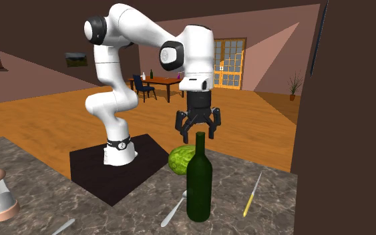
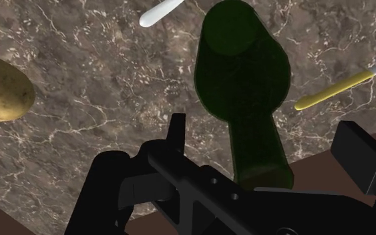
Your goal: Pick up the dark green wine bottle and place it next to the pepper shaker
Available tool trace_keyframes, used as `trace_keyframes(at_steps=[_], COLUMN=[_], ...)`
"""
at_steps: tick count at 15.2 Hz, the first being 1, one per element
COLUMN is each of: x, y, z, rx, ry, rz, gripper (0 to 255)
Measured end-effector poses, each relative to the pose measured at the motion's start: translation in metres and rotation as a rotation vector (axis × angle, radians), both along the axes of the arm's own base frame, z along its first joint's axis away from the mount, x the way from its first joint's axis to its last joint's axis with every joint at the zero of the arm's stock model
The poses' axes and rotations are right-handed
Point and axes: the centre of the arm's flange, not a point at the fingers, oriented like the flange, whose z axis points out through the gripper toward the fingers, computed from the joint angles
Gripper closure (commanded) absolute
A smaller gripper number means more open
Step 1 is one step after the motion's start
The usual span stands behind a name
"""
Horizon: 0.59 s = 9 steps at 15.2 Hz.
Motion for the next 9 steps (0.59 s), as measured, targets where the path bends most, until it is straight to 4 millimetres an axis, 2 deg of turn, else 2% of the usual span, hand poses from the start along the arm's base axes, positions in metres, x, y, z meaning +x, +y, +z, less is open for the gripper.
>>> trace_keyframes(at_steps=[5, 6, 9], x=[0.0003, 0.0003, 0.0004], y=[-0.0002, -0.0002, -0.0002], z=[-0.0019, -0.0019, -0.0017], rx=[0.0, 0.0, 0.0], ry=[0.0, 0.0, -0.001], rz=[0.0, 0.0, 0.0], gripper=[0, 255, 255])
